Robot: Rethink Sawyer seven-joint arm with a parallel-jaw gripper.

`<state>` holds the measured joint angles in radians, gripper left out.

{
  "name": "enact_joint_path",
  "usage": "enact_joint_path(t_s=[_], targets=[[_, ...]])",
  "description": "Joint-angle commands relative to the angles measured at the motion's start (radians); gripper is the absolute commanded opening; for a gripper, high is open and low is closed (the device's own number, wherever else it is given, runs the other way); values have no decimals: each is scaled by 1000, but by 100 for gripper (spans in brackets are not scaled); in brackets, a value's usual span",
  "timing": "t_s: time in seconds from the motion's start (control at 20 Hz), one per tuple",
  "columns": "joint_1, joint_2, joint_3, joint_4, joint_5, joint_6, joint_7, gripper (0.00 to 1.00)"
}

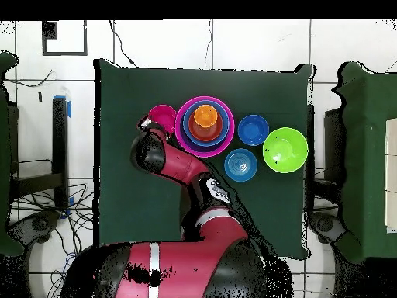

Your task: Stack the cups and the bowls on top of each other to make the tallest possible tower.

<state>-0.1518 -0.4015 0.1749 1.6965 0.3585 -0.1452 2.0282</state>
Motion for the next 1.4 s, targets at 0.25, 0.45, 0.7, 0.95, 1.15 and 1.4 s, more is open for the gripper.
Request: enact_joint_path(t_s=[0.25,0.45,0.7,0.95,1.15,1.4], targets=[[4,39,129,-30,10,-29,218,100],[14,42,138,-42,26,-23,220,100],[21,51,145,-55,34,-25,221,100],[16,67,134,-65,17,-31,201,100],[10,39,127,-40,7,-8,193,100],[7,32,126,-31,2,-8,193,100]])
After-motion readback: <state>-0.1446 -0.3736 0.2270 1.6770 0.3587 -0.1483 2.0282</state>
